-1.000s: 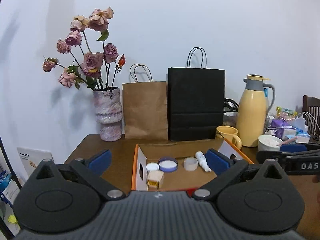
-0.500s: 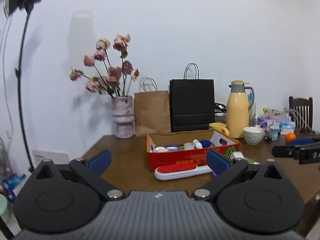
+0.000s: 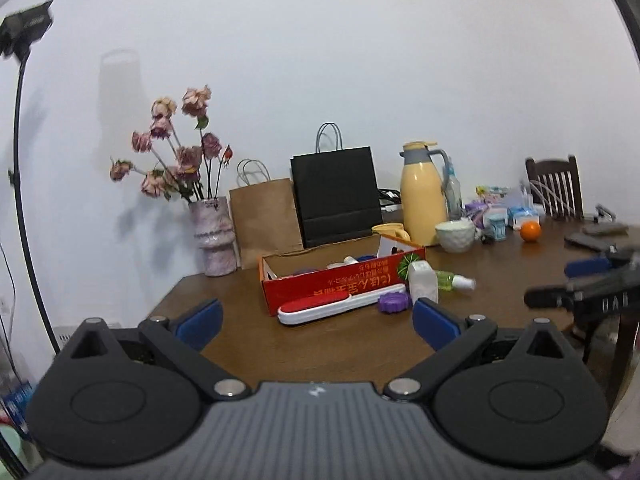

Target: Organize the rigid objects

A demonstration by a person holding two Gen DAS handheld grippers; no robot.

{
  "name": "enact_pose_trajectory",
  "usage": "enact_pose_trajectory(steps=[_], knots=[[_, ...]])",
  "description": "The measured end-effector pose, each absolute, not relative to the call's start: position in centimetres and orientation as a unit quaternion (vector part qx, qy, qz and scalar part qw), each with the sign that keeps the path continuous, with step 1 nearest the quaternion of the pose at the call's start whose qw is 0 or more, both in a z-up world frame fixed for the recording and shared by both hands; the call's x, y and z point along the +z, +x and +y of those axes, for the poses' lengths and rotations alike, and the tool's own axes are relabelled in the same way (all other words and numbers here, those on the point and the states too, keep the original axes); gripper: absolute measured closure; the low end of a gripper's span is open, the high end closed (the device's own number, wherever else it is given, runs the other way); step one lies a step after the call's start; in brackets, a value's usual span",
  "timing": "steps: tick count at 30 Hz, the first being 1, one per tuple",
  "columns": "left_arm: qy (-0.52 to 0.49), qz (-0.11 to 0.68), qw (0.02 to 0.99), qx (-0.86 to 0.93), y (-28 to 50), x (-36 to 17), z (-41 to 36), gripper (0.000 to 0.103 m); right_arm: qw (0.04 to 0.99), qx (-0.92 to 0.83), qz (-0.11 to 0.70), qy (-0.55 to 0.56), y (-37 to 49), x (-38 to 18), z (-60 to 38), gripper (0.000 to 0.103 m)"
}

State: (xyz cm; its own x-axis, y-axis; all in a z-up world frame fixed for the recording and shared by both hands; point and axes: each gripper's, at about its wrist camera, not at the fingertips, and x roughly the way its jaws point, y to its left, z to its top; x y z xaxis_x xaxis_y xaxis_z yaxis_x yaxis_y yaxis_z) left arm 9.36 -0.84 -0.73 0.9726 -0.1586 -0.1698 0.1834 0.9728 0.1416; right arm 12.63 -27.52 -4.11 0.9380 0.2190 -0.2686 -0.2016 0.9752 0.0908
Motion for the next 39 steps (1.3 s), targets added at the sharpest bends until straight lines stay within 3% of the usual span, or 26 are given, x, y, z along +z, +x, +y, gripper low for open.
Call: enact_pose_trajectory(steps=[22,32,34,36,39], knots=[[0.06,0.137,0.984,-0.096,12.9,-4.0,-3.2,0.0,0.987,0.08,0.134,0.041,12.6,-6.5,-29.2,0.007],[0.064,0.159,0.976,-0.135,23.6,-5.8,-6.3,0.0,0.989,0.057,0.136,0.012,19.7,-6.8,-31.5,0.01],[0.063,0.173,0.972,-0.147,27.4,-6.1,-7.3,0.004,0.988,0.061,0.142,-0.002,22.6,-6.5,-31.9,0.014],[0.056,0.201,0.966,-0.15,31.3,-6.2,-8.4,0.019,0.986,0.063,0.156,-0.01,25.6,-6.1,-32.3,0.021],[0.053,0.224,0.959,-0.165,36.0,-6.5,-10.0,0.026,0.983,0.064,0.173,-0.012,30.0,-6.0,-33.2,0.023]])
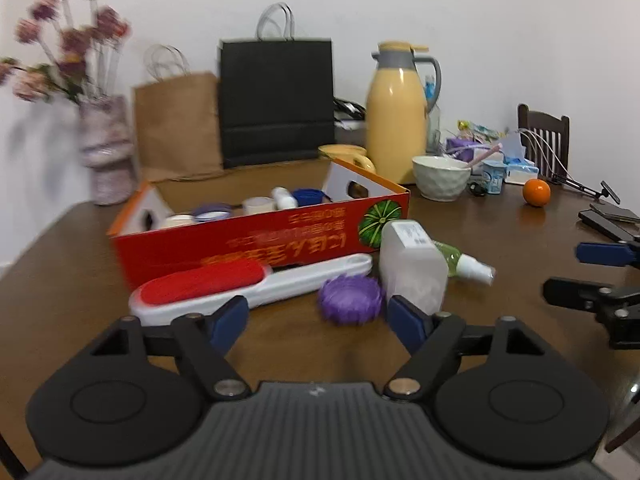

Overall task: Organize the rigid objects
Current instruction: 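Move the left tool toward the purple gear cap while the right approaches the green bottle, then close the left gripper on the purple gear cap while the right grasps the green bottle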

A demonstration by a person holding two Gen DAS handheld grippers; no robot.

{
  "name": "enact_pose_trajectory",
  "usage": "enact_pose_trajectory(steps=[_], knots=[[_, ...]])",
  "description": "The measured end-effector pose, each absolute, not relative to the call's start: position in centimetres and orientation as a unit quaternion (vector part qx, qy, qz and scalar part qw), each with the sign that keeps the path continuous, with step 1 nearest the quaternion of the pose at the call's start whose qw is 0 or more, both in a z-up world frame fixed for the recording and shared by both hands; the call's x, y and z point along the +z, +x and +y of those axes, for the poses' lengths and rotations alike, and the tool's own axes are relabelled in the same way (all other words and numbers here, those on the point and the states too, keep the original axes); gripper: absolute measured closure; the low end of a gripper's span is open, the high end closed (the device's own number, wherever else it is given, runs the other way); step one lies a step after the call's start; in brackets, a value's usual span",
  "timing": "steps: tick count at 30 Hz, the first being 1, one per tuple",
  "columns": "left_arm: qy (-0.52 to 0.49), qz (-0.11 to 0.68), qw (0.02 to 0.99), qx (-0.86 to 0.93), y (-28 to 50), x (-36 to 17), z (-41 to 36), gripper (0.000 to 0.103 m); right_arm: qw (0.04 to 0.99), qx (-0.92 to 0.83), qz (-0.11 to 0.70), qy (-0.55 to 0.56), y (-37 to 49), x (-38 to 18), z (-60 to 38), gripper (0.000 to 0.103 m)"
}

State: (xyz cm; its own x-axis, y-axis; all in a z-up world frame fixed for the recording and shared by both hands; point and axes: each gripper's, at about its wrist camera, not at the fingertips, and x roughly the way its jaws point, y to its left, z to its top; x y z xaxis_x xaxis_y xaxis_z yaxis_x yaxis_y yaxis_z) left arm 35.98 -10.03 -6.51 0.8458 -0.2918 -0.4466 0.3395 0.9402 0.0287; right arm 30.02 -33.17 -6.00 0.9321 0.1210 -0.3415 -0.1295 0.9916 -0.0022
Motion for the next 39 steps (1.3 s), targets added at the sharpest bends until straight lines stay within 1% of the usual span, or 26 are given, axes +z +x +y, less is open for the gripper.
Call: enact_pose_trajectory(steps=[3,6,10,12,14,16,17,18,19,20,21,22,24,26,27,32,39], knots=[[0.071,0.237,0.956,-0.157,39.4,-7.2,-11.8,0.034,0.976,0.067,0.206,-0.002,34.6,-6.3,-34.2,0.031],[0.084,0.26,0.947,-0.17,41.6,-8.1,-12.9,0.035,0.97,0.075,0.23,0.002,38.4,-6.6,-34.6,0.035],[0.075,0.28,0.94,-0.178,43.3,-9.0,-13.1,0.034,0.964,0.088,0.252,-0.017,41.9,-7.1,-34.2,0.035],[0.074,0.289,0.937,-0.179,44.1,-9.3,-13.4,0.035,0.959,0.094,0.265,-0.021,43.5,-7.5,-33.9,0.037],[0.075,0.295,0.934,-0.189,44.6,-9.6,-13.8,0.036,0.957,0.1,0.273,-0.026,44.7,-7.6,-33.5,0.038],[0.075,0.299,0.932,-0.191,45.1,-10.0,-14.0,0.041,0.953,0.108,0.282,-0.023,45.7,-7.9,-33.3,0.043],[0.074,0.302,0.931,-0.194,45.2,-10.0,-14.0,0.046,0.952,0.11,0.285,-0.022,46.0,-7.9,-33.3,0.046],[0.071,0.304,0.929,-0.197,45.4,-10.1,-14.0,0.057,0.951,0.11,0.288,-0.023,46.4,-8.0,-33.3,0.048],[0.066,0.305,0.929,-0.2,45.5,-10.2,-14.0,0.062,0.95,0.112,0.291,-0.022,46.6,-8.2,-33.2,0.05],[0.06,0.305,0.929,-0.202,45.7,-10.1,-13.9,0.07,0.948,0.117,0.294,-0.018,46.8,-8.3,-33.2,0.055],[0.059,0.305,0.929,-0.204,45.8,-10.1,-13.9,0.074,0.946,0.125,0.299,-0.011,47.0,-8.4,-33.2,0.062],[0.06,0.304,0.929,-0.204,45.8,-10.2,-14.0,0.074,0.943,0.134,0.304,-0.004,47.2,-8.5,-33.3,0.066],[0.063,0.303,0.929,-0.203,45.9,-10.2,-14.1,0.082,0.943,0.136,0.305,-0.004,47.3,-8.6,-33.1,0.068],[0.059,0.3,0.931,-0.2,45.8,-10.0,-13.9,0.087,0.943,0.133,0.304,-0.008,47.0,-8.6,-33.1,0.07],[0.054,0.301,0.931,-0.2,45.7,-9.9,-13.8,0.088,0.944,0.131,0.304,-0.01,46.8,-8.6,-33.1,0.072],[0.054,0.296,0.934,-0.195,43.7,-9.6,-13.2,0.089,0.949,0.113,0.293,-0.007,44.8,-8.3,-34.1,0.072],[0.047,0.278,0.944,-0.173,39.1,-9.0,-10.8,0.089,0.956,0.103,0.275,-0.006,39.4,-8.0,-34.6,0.072]])
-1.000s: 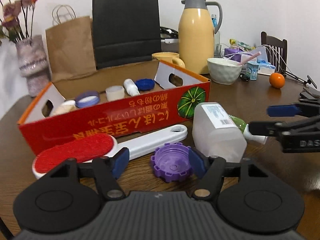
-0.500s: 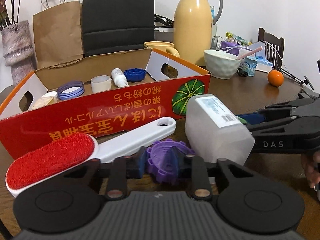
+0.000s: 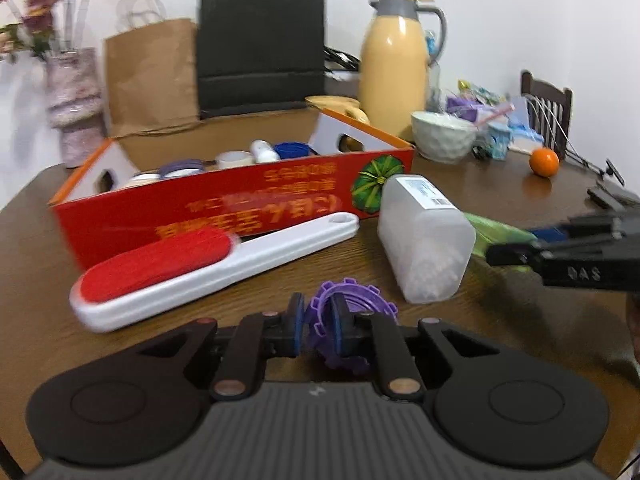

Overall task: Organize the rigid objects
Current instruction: 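Close the left gripper on the purple gear cap while the right grasps the green bottle, then carry the purple cap and green bottle into the red box and open both grippers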

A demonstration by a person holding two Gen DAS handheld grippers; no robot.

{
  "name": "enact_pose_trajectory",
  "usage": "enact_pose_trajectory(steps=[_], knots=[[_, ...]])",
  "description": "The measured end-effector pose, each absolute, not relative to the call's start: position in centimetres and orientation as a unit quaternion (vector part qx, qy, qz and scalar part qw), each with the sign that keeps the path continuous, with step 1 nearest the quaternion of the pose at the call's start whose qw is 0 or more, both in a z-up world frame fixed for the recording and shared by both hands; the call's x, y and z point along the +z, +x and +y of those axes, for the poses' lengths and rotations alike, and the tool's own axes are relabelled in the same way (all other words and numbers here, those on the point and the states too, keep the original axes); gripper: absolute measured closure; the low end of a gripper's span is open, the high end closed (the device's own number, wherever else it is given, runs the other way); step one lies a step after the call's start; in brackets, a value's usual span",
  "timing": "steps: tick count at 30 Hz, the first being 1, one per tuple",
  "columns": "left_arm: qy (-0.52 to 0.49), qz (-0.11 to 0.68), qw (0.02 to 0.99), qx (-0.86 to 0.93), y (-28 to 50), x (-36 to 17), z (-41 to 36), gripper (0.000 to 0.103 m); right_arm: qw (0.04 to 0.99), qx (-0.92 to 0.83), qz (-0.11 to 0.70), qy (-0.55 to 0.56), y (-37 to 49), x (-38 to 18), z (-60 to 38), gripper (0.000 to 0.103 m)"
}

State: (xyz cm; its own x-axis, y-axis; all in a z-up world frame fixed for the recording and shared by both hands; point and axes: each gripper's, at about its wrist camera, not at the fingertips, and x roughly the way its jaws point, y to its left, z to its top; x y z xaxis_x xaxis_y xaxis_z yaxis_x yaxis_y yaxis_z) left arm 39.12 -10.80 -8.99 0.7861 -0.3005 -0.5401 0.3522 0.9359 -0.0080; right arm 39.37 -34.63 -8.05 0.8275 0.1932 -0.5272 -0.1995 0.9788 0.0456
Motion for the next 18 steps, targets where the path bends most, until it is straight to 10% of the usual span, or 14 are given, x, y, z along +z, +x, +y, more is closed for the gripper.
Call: enact_pose_trajectory(steps=[18], knots=[[-0.023,0.178,0.983,-0.027,24.8,-4.5,-2.0,0.089,0.967,0.142,0.211,0.025,27.5,-7.5,-29.8,0.073]])
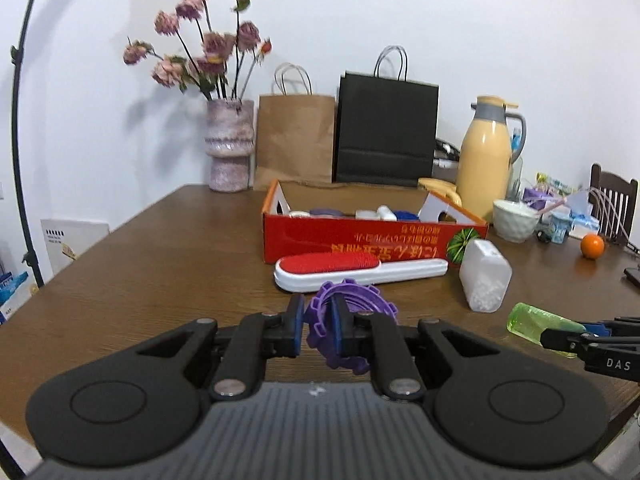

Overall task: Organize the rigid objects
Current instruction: 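Carry the purple cap and green bottle into the red box and open both grippers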

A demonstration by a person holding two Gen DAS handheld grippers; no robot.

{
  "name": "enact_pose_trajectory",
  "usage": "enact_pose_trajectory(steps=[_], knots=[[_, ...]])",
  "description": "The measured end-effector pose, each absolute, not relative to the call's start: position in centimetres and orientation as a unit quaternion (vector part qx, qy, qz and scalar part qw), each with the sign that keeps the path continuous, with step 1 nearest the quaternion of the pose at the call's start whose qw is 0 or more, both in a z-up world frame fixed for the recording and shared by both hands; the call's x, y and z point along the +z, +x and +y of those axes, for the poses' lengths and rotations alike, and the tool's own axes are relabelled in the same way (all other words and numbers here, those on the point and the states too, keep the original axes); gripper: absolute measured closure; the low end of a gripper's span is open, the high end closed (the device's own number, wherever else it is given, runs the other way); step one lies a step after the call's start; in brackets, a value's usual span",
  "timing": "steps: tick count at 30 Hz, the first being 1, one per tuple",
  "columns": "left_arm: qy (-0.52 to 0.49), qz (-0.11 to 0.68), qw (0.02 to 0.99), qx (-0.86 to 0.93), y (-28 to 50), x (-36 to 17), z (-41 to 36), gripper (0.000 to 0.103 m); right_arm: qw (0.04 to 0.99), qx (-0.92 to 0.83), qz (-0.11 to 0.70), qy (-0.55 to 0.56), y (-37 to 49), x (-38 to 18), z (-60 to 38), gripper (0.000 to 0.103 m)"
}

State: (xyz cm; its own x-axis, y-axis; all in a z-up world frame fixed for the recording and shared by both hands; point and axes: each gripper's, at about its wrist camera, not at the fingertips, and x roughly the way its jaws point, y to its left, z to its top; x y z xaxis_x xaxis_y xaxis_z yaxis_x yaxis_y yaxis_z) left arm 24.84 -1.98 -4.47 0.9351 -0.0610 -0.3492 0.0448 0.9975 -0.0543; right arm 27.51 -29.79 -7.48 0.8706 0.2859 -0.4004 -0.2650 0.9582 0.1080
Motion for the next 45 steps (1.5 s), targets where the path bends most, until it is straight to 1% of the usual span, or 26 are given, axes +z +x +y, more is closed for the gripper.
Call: enact_pose_trajectory(steps=[3,8,11,15,18,22,25,27,31,35,40,45], knots=[[-0.02,0.157,0.987,-0.03,22.5,-3.8,-2.1,0.089,0.973,0.145,0.177,0.036,25.1,-6.4,-29.4,0.073],[-0.026,0.12,0.992,-0.022,17.9,-2.8,-2.2,0.089,0.985,0.146,0.087,0.012,19.4,-5.3,-27.8,0.073],[-0.024,0.102,0.994,-0.016,16.0,-2.0,-2.4,0.089,0.987,0.151,0.056,0.009,17.0,-4.6,-27.0,0.073],[-0.025,0.087,0.996,-0.018,15.2,-1.1,-2.5,0.089,0.987,0.157,0.037,0.021,15.8,-3.4,-26.8,0.073],[-0.034,0.084,0.996,-0.025,15.6,-0.5,-2.4,0.089,0.986,0.158,0.033,0.027,15.9,-2.7,-27.2,0.073],[-0.039,0.077,0.995,-0.056,18.1,1.2,-2.4,0.089,0.984,0.17,0.034,0.03,17.8,-1.2,-27.7,0.073],[-0.04,0.08,0.993,-0.078,21.6,2.9,-2.2,0.089,0.983,0.178,0.024,0.026,20.7,0.9,-27.7,0.073],[-0.05,0.097,0.989,-0.096,25.0,4.0,-1.7,0.089,0.981,0.188,0.024,0.027,23.3,2.5,-27.6,0.073],[-0.081,0.162,0.975,-0.131,33.3,6.2,-0.2,0.089,0.973,0.219,0.063,0.021,30.9,5.3,-26.7,0.073],[-0.099,0.234,0.959,-0.125,41.8,6.8,1.6,0.089,0.96,0.235,0.143,0.05,40.5,6.8,-26.3,0.073],[-0.079,0.309,0.942,-0.108,51.0,4.4,2.2,0.089,0.935,0.242,0.243,0.094,51.3,6.1,-24.6,0.073],[-0.05,0.384,0.916,-0.102,57.1,0.9,2.1,0.088,0.914,0.229,0.318,0.102,59.2,2.5,-21.3,0.073]])
